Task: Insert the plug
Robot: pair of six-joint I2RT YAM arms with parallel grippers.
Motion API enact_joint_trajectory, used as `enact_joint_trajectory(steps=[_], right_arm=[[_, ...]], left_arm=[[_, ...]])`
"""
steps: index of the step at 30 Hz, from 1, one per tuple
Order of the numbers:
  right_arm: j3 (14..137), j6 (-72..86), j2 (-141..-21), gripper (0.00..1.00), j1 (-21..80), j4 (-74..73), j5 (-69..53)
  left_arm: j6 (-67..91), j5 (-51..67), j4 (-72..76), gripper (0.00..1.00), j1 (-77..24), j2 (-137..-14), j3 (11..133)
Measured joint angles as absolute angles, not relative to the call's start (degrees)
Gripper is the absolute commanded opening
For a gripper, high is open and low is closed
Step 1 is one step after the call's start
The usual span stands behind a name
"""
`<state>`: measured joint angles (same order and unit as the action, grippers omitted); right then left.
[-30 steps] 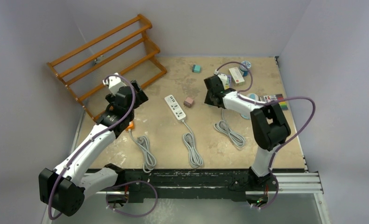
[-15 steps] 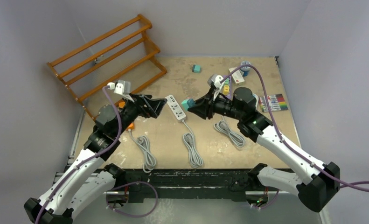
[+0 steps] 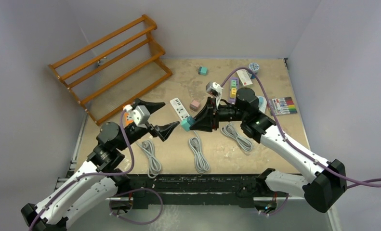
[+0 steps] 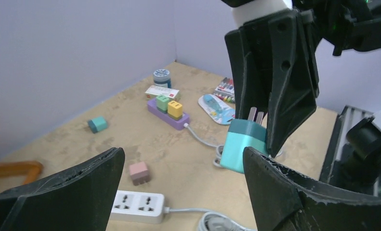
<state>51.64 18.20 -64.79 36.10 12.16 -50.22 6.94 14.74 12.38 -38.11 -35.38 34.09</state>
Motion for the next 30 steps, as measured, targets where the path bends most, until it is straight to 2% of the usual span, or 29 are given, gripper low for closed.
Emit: enact_joint_trajectory(steps=[7,14,24,30], right_arm=[[57.5,19.2,-67.2,0.0,36.0,8.8,-53.6],[60.4,18.4,-69.2,0.0,36.0,6.7,-53.8],[60.8,21.0,-72.6,0.0,36.0,8.4,-55.2],[60.8,24.2,-72.6,0.0,36.0,11.1,-55.4]], left_arm=[[-6.8,14.0,3.6,0.92,-44.1,-36.2,38.5],[-10.7,15.0,-2.2,0.92,-46.5,-37.3,40.1],[-10.9,14.9,2.2,0.84,-47.0,-40.6,40.9],[-12.2,13.3,6.0,0.84,-47.2,-41.6,40.9]])
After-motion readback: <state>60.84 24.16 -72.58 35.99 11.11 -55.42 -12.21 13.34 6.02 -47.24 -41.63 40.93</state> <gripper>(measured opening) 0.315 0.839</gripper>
